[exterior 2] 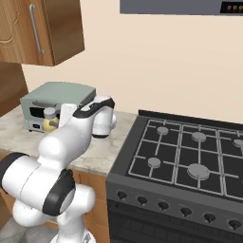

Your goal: There is a wine glass and glass cup on the dining counter. Place the wine bottle next to the wine glass and the juice bottle next to the glass cup.

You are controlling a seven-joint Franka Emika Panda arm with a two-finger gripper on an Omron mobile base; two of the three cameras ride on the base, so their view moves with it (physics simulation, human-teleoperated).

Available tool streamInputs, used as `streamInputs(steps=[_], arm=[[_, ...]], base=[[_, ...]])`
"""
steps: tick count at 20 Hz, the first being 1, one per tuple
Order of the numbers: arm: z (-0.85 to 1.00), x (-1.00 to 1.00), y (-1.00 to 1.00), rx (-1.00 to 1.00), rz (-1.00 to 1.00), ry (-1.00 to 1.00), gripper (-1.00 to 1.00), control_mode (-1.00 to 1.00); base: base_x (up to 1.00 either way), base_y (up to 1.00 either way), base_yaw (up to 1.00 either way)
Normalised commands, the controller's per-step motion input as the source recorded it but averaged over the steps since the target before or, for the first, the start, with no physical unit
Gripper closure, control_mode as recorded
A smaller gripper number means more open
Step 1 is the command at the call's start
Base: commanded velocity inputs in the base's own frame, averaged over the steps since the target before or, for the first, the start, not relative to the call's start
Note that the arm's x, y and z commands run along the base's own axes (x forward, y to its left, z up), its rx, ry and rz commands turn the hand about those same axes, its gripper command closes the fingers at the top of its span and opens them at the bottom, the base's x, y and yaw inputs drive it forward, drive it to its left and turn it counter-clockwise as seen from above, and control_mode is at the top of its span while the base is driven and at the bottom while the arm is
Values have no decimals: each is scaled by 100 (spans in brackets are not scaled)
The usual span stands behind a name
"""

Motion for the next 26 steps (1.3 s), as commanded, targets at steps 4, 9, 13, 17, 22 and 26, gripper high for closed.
streamInputs(steps=[4, 9, 13, 17, 22, 26], arm=[[3, -2, 0, 0, -4, 0, 100, -100], [0, 0, 0, 0, 0, 0, 100, -100], [0, 0, 0, 0, 0, 0, 100, -100], [0, 0, 0, 0, 0, 0, 100, -100], [0, 0, 0, 0, 0, 0, 100, 100], [0, 0, 0, 0, 0, 0, 100, 100]], base=[[0, 0, 0], [0, 0, 0], [0, 0, 0], [0, 0, 0], [-15, 0, 0], [-52, 3, 0]])
